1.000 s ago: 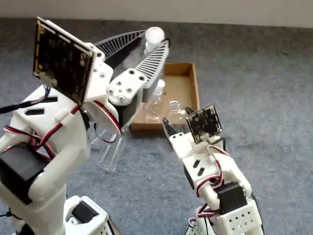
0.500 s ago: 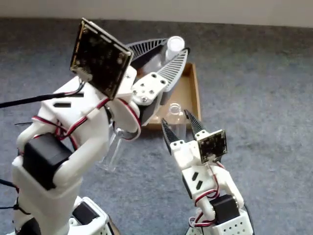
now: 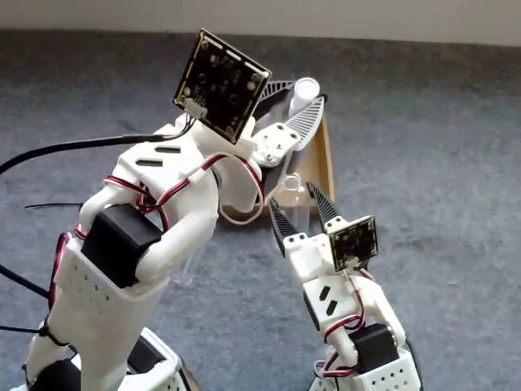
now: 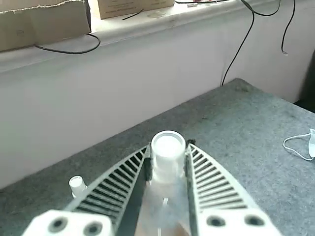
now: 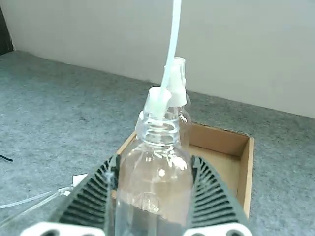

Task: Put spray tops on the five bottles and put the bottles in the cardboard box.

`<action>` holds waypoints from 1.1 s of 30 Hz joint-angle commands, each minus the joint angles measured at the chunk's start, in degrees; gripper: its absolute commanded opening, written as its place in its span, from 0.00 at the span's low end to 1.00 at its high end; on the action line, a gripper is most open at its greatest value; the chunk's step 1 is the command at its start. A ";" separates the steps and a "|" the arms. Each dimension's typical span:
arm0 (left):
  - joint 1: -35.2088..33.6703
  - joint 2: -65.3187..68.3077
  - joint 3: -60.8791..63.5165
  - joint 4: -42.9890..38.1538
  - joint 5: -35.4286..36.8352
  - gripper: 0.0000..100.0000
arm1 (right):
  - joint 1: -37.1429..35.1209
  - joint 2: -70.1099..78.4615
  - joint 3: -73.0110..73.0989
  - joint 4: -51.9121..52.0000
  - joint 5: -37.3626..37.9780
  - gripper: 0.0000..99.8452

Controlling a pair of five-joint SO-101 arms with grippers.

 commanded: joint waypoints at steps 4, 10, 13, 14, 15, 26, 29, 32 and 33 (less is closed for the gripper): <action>0.92 -0.13 -0.31 -1.49 1.58 0.10 | -0.31 -0.84 -0.84 -0.31 -0.44 0.00; 2.15 -0.31 -0.92 -1.41 1.58 0.10 | -0.31 -0.84 -0.84 -0.31 -0.44 0.00; 4.53 -0.48 -2.59 -1.14 1.49 0.10 | -0.31 -0.75 -0.84 -0.31 -0.44 0.00; 5.14 -0.31 -2.86 -1.14 1.49 0.10 | -0.31 -0.75 -0.84 -0.31 -0.44 0.00; 5.32 -0.31 -2.95 -1.05 1.49 0.10 | -0.22 -0.75 -0.84 -0.31 -0.44 0.00; 1.27 -0.22 -5.58 -0.62 1.14 0.10 | 3.38 -0.75 -0.66 -0.22 -0.70 0.00; -1.27 -0.13 -9.89 0.70 -0.18 0.10 | 3.21 -0.75 -0.57 -0.22 -0.53 0.00; -1.45 -0.13 -11.74 2.20 -0.35 0.10 | 3.21 -0.75 -0.57 -0.31 -0.53 0.00; -1.45 -0.13 -11.65 2.20 -0.26 0.10 | 3.12 -0.75 -0.57 -0.31 -0.53 0.00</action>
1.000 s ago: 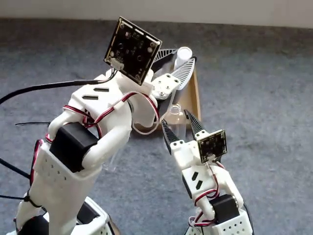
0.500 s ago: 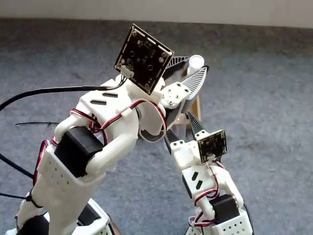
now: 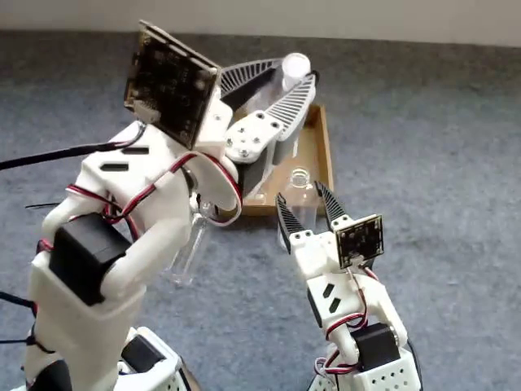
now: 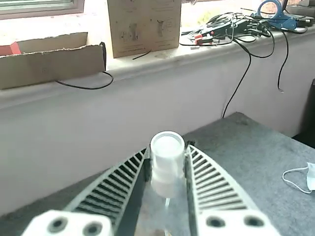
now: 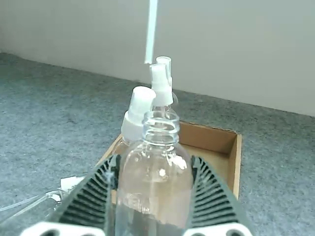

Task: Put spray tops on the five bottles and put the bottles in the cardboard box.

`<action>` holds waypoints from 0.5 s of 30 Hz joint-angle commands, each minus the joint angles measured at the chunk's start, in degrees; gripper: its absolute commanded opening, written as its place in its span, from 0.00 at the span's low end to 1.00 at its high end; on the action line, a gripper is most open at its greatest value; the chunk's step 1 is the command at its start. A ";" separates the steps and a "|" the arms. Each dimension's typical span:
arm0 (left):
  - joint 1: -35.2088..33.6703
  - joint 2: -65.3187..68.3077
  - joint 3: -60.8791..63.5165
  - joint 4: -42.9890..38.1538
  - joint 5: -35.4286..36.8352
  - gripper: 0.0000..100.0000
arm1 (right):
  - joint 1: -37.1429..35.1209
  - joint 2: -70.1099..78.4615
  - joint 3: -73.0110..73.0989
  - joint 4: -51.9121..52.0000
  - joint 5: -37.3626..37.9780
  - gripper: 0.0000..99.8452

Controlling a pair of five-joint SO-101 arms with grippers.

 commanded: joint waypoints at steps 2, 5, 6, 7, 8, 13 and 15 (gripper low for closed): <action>-0.92 -0.13 -3.12 0.97 -0.26 0.10 | 0.57 -0.75 -0.57 -0.31 -0.26 0.00; 0.04 -0.04 -1.45 0.70 -0.26 0.10 | 0.57 -0.75 -0.57 -0.31 -0.26 0.00; 0.92 -0.04 -0.57 0.53 -0.26 0.10 | 0.57 -0.75 -0.66 -0.31 -0.26 0.00; 1.71 -0.04 0.13 0.53 -0.26 0.10 | 0.57 -0.75 -0.66 -0.31 -0.35 0.00; 2.33 -0.04 0.84 0.53 -0.26 0.10 | 0.57 -0.75 -0.75 -0.31 -0.35 0.00; 2.59 -0.04 6.29 -6.15 -0.53 0.10 | 0.57 -0.75 -0.75 -0.22 -0.44 0.00; 1.63 -0.04 7.43 -7.47 -0.53 0.10 | 0.57 -0.75 -0.75 -0.22 -0.44 0.00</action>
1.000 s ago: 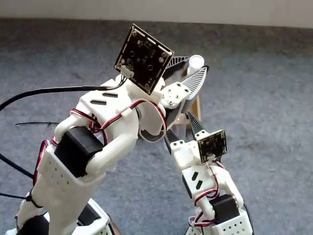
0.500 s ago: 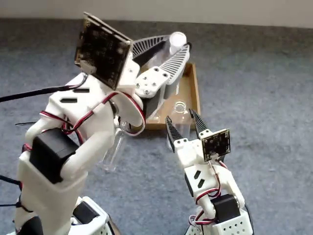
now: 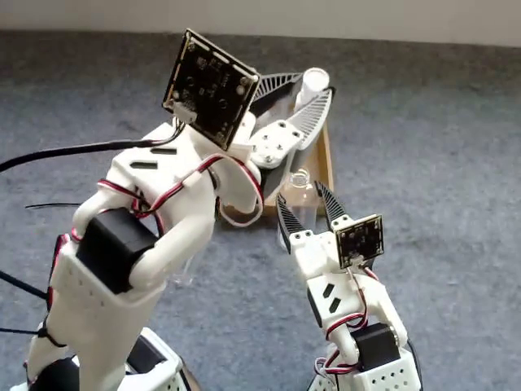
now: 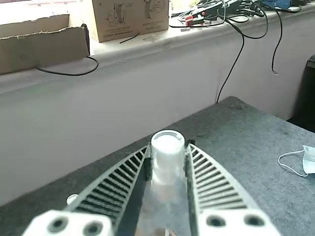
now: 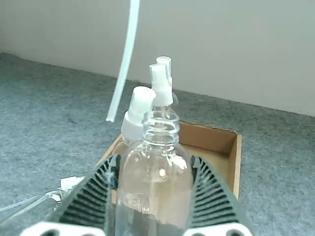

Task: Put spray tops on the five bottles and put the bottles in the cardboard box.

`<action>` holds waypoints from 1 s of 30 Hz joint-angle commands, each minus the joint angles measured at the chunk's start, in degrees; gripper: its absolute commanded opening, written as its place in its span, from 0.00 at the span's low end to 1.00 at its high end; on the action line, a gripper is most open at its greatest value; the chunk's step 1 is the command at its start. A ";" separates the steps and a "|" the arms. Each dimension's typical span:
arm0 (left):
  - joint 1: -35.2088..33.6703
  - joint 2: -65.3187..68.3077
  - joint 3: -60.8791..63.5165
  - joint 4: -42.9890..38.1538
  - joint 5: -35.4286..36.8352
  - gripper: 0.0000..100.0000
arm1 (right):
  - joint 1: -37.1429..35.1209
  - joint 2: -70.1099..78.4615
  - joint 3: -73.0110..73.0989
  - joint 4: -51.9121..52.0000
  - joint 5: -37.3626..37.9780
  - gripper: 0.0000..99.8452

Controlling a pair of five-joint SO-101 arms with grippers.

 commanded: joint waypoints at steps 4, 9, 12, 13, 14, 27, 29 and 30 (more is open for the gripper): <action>-0.66 -0.04 1.71 -5.45 -0.44 0.10 | 0.57 -0.75 -0.75 -0.22 -0.26 0.00; -0.66 0.04 2.33 -8.09 -0.44 0.10 | 0.57 -0.75 -0.75 -0.13 -0.18 0.00; -0.66 1.01 1.98 -8.53 -0.44 0.10 | 0.57 -0.75 -0.75 -0.13 -0.18 0.00; -0.66 2.07 1.63 -8.62 -0.44 0.10 | 0.57 -0.75 -0.75 -0.13 -0.18 0.00; -0.66 3.30 0.92 -9.05 -0.44 0.10 | 0.57 -0.75 -0.75 -0.13 -0.18 0.00; -0.66 11.21 -6.20 -9.41 -0.44 0.10 | 0.84 -0.84 -0.57 -0.13 -0.18 0.00; -0.66 11.21 -6.29 -9.32 -0.44 0.10 | 0.84 -0.84 -0.66 -0.13 -0.18 0.00; -0.66 11.12 -6.37 -9.23 -0.44 0.10 | 0.84 -0.84 -0.66 -0.13 -0.18 0.00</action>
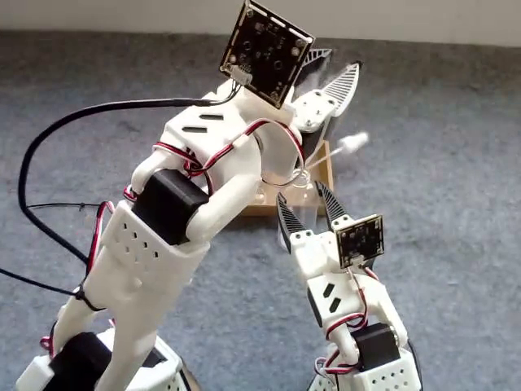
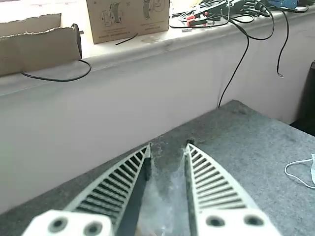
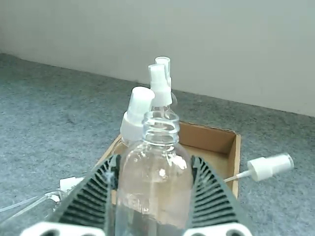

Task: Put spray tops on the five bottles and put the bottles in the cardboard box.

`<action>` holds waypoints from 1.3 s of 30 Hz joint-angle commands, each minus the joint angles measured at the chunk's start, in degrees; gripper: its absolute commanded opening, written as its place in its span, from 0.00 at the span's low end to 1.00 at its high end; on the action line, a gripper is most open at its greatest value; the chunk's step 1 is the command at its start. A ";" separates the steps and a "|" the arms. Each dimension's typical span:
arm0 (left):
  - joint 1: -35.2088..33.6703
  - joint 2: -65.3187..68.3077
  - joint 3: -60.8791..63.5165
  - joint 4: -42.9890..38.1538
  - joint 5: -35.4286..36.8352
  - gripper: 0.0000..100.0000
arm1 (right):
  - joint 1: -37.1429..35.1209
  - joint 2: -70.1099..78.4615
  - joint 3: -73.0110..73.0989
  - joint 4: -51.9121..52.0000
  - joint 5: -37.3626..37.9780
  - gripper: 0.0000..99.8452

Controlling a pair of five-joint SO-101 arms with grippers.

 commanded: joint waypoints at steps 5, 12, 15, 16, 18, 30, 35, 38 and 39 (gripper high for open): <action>-4.70 -0.48 -5.32 7.91 -0.53 0.10 | 5.49 -0.84 -0.75 -0.04 -0.26 0.00; -24.40 -0.57 -13.76 34.20 -3.08 0.10 | 13.76 -0.84 -0.84 0.75 -0.18 0.00; -34.77 -0.40 -12.79 42.37 -10.20 0.10 | 14.20 -0.48 -1.89 4.09 1.05 0.00; -38.11 -0.40 -10.86 43.96 -12.04 0.11 | 14.11 -0.22 -2.77 5.76 2.20 0.00; -44.62 -0.48 -5.67 44.31 -15.47 0.11 | 14.11 -0.22 -4.97 9.01 3.25 0.00; -46.37 15.78 18.15 25.58 -28.04 0.20 | 11.38 -0.22 -10.86 17.54 3.52 0.00; -40.84 23.16 18.15 20.40 -29.27 0.21 | 13.05 -0.22 -11.03 17.54 4.57 0.00; -38.46 25.27 18.33 18.64 -29.19 0.21 | 13.93 -0.13 -11.03 17.54 5.36 0.00; -37.93 25.98 18.42 17.85 -29.19 0.21 | 14.02 -0.13 -11.03 17.54 5.36 0.00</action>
